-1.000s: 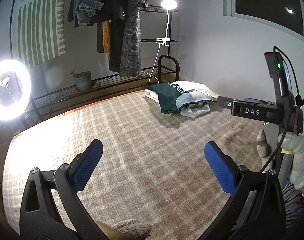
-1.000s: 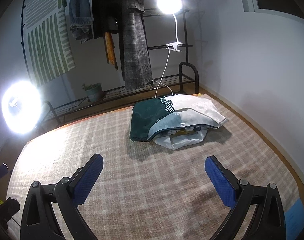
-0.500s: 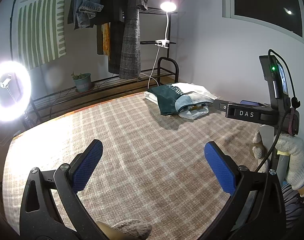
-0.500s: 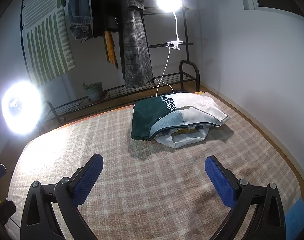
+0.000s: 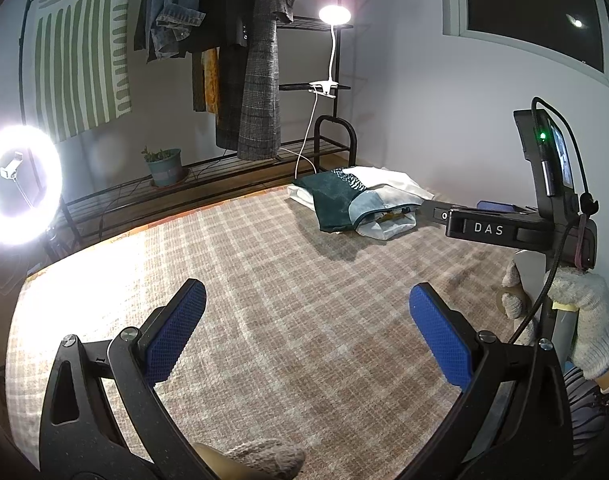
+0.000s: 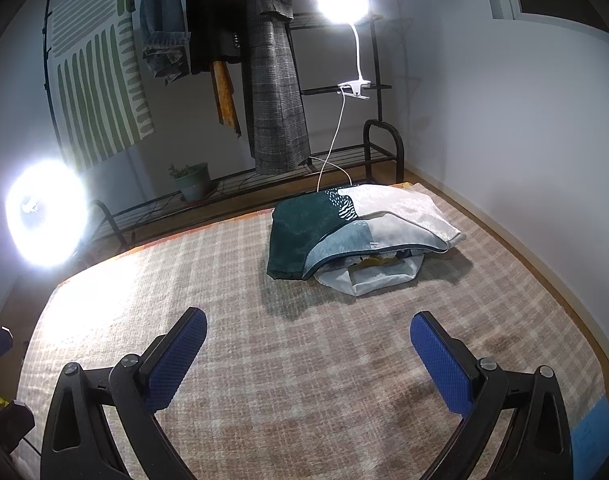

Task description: Fold small clothes

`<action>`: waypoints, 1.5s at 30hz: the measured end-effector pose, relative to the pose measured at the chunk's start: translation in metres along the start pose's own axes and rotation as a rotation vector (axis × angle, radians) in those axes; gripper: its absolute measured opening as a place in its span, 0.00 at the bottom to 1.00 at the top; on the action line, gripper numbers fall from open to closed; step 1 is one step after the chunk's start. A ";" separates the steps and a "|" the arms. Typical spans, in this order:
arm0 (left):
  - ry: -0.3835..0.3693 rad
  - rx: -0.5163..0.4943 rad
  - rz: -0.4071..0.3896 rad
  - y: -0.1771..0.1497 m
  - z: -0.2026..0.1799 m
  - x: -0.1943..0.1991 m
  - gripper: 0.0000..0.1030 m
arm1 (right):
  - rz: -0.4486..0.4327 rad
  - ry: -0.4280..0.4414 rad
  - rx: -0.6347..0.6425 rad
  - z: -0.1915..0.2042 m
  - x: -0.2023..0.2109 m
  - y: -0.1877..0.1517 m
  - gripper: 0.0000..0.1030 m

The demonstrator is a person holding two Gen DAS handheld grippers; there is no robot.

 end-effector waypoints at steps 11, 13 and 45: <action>-0.002 -0.001 -0.003 0.003 -0.002 0.001 1.00 | -0.001 0.002 -0.002 0.001 0.001 -0.001 1.00; 0.000 -0.002 -0.003 0.002 -0.001 0.001 1.00 | 0.001 0.002 -0.003 0.002 0.001 0.000 1.00; 0.002 0.002 -0.006 0.006 -0.005 0.000 1.00 | 0.001 0.010 -0.009 0.004 0.001 0.000 1.00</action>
Point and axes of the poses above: each gripper's, at about its wrist camera, not at the fingertips, and x roughly against the way its jaws point, z to its left, y to its top, the point moved 3 cm from there along -x, roughly the way its jaws point, and after that the axes turned 8 degrees about -z, right-handed, at the moved point
